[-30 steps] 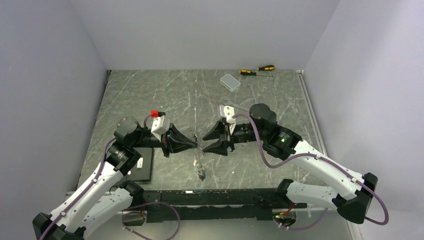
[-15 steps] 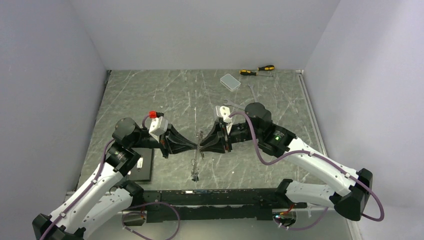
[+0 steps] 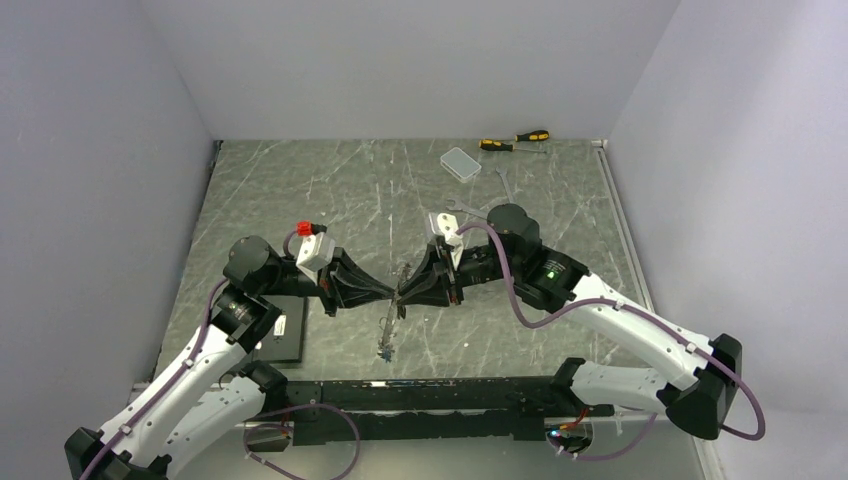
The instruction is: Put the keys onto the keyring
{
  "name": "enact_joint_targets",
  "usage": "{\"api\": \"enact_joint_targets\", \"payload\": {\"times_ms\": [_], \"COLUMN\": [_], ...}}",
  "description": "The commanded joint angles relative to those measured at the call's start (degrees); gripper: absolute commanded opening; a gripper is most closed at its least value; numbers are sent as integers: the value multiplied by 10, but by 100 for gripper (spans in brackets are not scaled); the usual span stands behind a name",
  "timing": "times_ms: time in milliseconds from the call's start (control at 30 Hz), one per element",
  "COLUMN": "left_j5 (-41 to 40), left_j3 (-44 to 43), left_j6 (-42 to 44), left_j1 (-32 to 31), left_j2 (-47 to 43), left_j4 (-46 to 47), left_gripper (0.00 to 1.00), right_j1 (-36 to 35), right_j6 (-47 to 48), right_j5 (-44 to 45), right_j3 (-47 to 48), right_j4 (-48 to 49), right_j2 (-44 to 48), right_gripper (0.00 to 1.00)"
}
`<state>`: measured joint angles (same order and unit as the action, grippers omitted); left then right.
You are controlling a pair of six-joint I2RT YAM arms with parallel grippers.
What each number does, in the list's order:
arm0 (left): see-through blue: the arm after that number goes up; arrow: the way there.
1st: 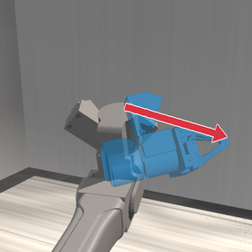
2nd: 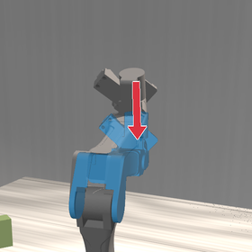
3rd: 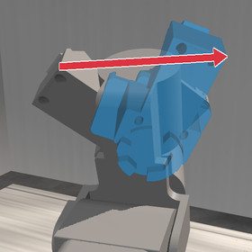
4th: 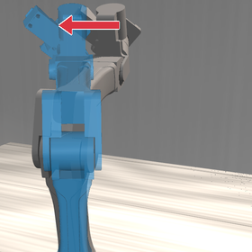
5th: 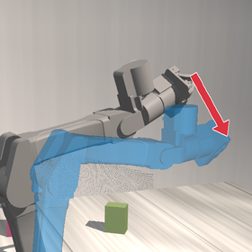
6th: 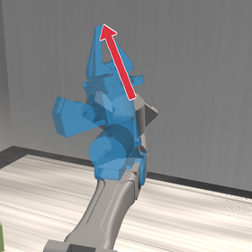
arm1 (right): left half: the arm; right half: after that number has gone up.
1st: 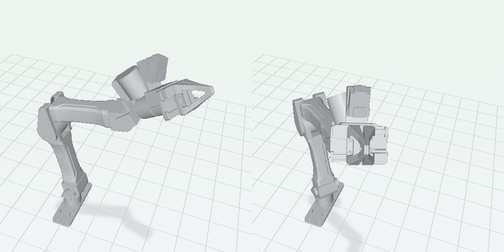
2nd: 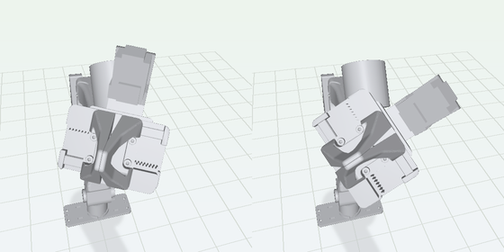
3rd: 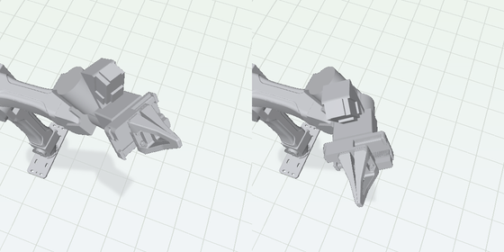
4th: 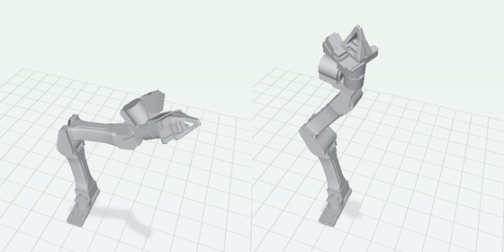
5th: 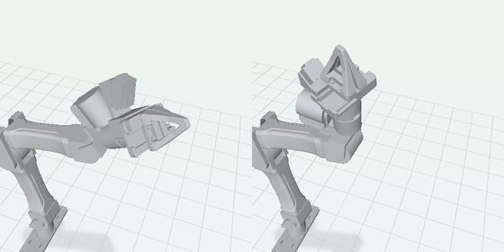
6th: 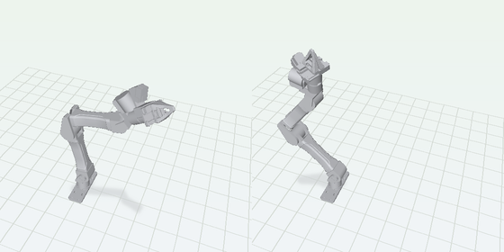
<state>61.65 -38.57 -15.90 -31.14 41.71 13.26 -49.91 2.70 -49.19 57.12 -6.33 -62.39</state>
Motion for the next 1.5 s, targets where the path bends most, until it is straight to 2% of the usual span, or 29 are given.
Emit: {"api": "enact_joint_targets", "payload": {"times_ms": [0,200,1033,1467], "left_j5": [8,8,27,44], "left_j3": [0,1,9,24], "left_j6": [-11,-15,-55,-117], "left_j1": [3,4,11,12], "left_j2": [-8,-8,-8,5], "left_j4": [45,50,109,193], "left_gripper": [0,0,0,0], "right_j1": [2,2,2,2], "right_j6": [-5,-4,-23,-48], "right_j5": [-24,-22,-64,-76], "right_j3": [-2,-2,19,38], "right_j4": [35,36,61,126], "right_j2": [-2,-3,-44,-69], "right_gripper": [20,11,6,1]}}
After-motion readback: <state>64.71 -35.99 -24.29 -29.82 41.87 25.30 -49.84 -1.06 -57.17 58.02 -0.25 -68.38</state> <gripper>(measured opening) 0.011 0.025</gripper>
